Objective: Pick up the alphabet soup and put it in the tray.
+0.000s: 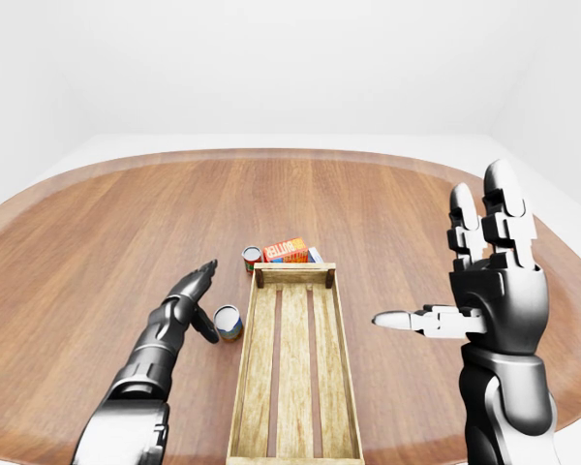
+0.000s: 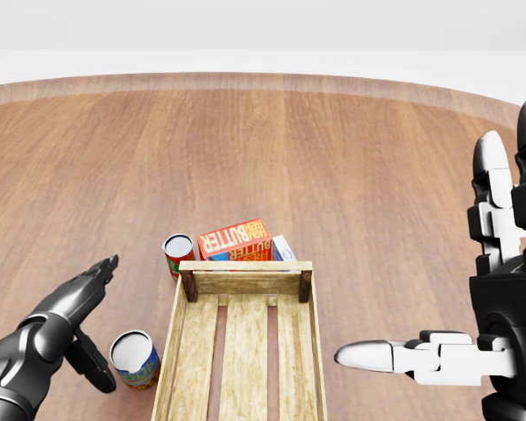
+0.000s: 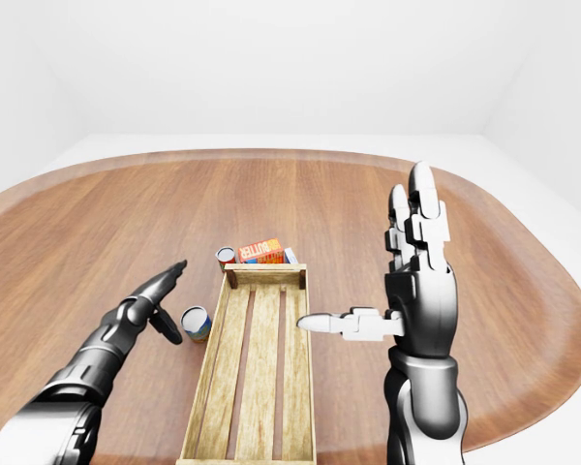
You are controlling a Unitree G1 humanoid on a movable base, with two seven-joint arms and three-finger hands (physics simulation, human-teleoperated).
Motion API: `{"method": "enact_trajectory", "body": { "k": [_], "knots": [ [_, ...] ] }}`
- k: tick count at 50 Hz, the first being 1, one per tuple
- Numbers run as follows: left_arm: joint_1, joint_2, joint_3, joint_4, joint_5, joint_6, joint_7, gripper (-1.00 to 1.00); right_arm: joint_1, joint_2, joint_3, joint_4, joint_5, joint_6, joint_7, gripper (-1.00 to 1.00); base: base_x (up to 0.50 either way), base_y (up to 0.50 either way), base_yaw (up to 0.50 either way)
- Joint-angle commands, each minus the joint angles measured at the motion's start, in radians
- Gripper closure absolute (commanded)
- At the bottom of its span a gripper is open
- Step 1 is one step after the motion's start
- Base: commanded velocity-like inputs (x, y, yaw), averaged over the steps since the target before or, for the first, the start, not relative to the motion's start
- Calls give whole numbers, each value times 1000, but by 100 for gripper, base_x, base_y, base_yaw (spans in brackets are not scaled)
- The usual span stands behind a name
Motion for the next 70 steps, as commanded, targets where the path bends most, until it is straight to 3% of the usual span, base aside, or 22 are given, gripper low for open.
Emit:
{"method": "enact_trajectory", "body": {
  "k": [1,39,70],
  "knots": [
    [-49,-7,-15,86,4,0,11,-100,0,0,4,0,1,0,1,-98,0,0,0],
    [-130,-47,-52,212,74,0,44,-100,4,0,-10,-1,15,0,4,-98,0,0,0],
    [-125,-89,-59,261,87,0,31,-100,3,2,-23,-6,22,0,4,-98,0,0,0]
  ]
}}
